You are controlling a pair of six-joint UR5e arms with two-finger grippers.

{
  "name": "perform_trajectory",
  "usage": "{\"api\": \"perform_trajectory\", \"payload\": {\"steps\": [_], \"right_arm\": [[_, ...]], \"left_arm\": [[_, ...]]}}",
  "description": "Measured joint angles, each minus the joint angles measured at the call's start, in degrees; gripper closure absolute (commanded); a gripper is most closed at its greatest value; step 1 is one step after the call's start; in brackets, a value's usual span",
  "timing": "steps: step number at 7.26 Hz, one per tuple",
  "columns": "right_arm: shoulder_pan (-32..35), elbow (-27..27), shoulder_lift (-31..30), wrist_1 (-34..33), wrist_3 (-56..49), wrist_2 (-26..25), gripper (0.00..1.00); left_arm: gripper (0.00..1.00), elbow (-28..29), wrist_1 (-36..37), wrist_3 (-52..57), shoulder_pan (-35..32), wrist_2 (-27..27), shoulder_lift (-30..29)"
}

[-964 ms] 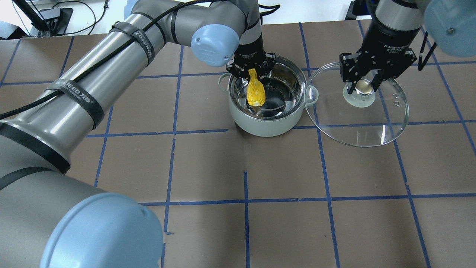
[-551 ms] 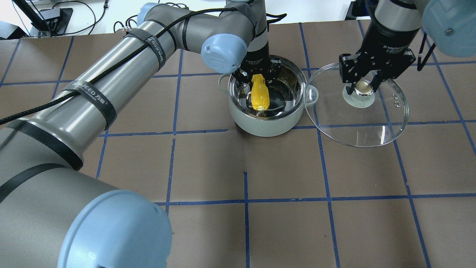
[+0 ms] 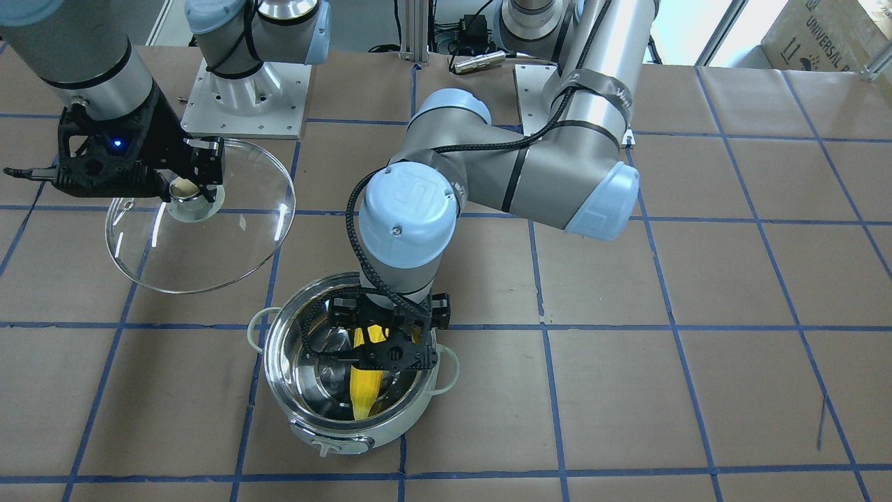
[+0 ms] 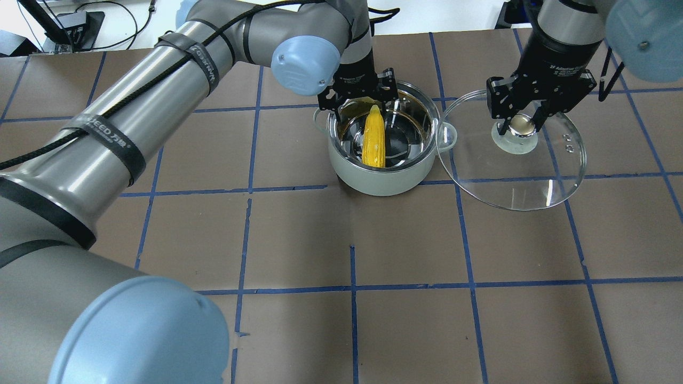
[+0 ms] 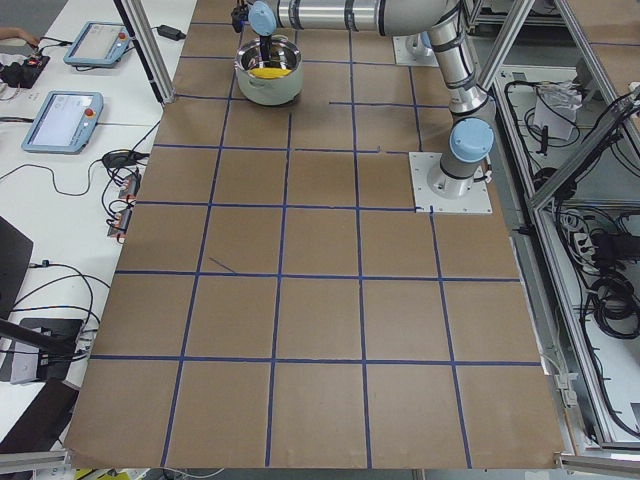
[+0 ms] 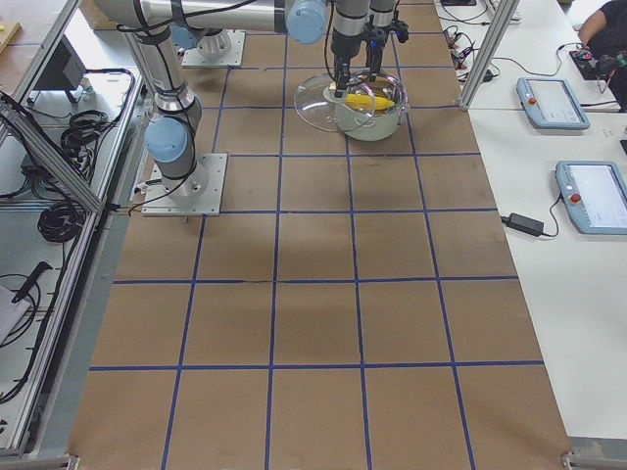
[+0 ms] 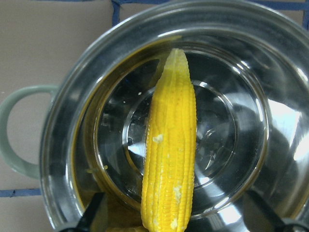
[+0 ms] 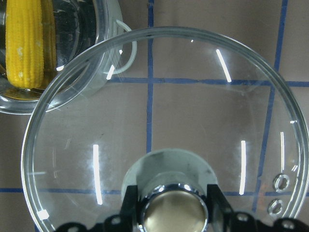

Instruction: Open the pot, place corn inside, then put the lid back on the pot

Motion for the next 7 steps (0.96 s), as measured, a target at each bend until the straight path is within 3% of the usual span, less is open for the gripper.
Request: {"api": "perform_trajectory", "payload": {"steps": [4,7], "right_arm": [[5.9,-0.8,3.4,-5.3,3.2,0.4,0.68],[9.8,-6.3,10.8,-8.2,5.3,-0.1,0.67]], "left_arm": [[0.0,-4.0,-14.9,18.0,12.2,1.8,14.6],[0.0,-16.0,-17.4,27.7,21.7,2.9,30.8]]}}
